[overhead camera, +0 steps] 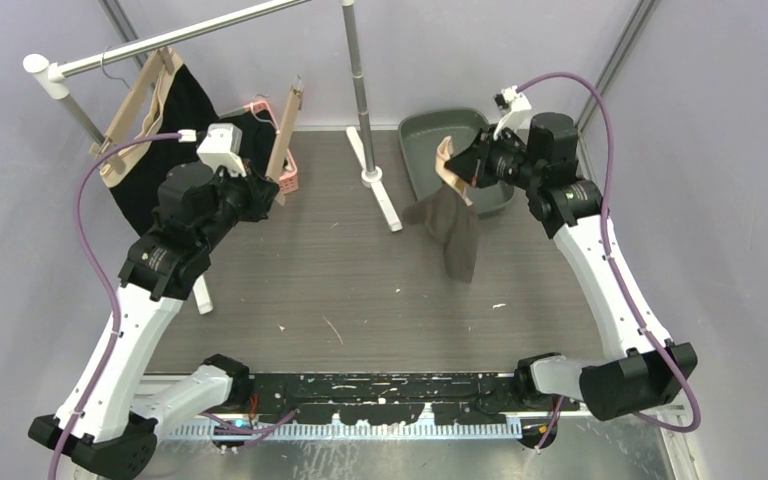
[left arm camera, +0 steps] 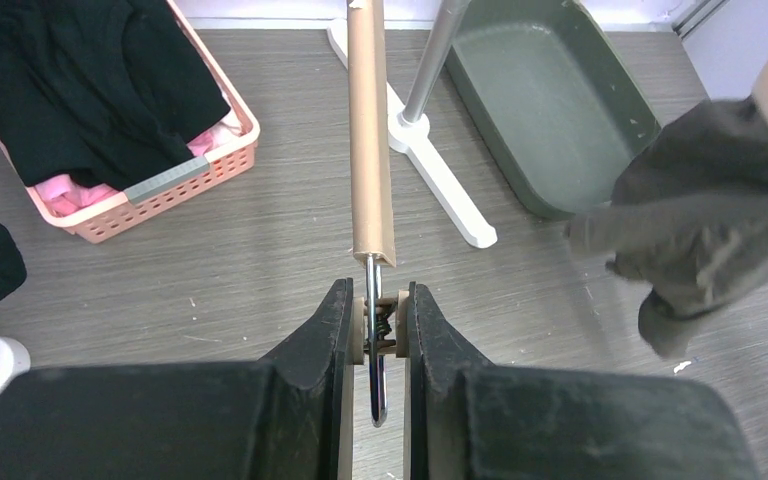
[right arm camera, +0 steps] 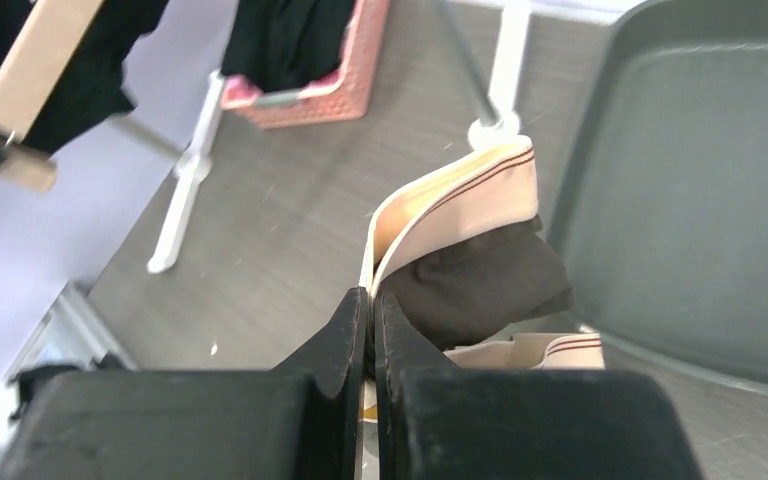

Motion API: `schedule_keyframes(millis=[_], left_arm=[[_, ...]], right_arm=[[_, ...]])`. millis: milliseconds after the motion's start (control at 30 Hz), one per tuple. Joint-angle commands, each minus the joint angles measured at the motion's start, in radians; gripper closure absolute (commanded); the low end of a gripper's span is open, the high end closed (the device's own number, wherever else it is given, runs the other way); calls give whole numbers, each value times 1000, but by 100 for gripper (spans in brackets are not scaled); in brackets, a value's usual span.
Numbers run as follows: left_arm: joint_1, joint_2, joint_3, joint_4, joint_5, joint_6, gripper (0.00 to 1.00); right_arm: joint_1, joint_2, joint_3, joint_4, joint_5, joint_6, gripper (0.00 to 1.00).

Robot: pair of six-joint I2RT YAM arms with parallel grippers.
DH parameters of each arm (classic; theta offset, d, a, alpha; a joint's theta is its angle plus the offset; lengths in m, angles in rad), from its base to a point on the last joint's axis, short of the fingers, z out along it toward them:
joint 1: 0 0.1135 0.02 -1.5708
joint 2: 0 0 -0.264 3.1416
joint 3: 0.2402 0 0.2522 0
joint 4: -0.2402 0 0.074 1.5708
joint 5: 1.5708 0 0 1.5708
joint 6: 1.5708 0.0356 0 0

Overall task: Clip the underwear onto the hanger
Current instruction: Place the underwear at the center of the board.

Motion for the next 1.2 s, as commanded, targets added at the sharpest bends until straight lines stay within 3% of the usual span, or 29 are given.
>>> schedule_keyframes(millis=[0, 33, 167, 233, 433, 633, 900, 1167], left_arm=[[-3, -27, 24, 41, 1, -13, 100], [-3, -26, 22, 41, 1, -12, 100], [-3, -17, 3, 52, 7, -17, 100], [-3, -14, -10, 57, 10, -19, 100], [-3, 4, -16, 68, -7, -12, 100], [-3, 28, -22, 88, -8, -11, 100], [-3, 39, -27, 99, -15, -8, 100], [-3, 33, -39, 103, -24, 2, 100]], right_arm=[[8, -4, -63, -99, -143, -53, 94], [7, 18, -72, -134, -90, -55, 88], [6, 137, -111, -221, 236, -10, 48], [7, 170, -138, -204, 331, 12, 42], [13, 189, -157, -117, 346, 57, 41], [101, 231, -163, -119, 386, 70, 41], [219, 171, -352, -60, 469, 213, 41], [244, 67, -510, -54, 512, 316, 41]])
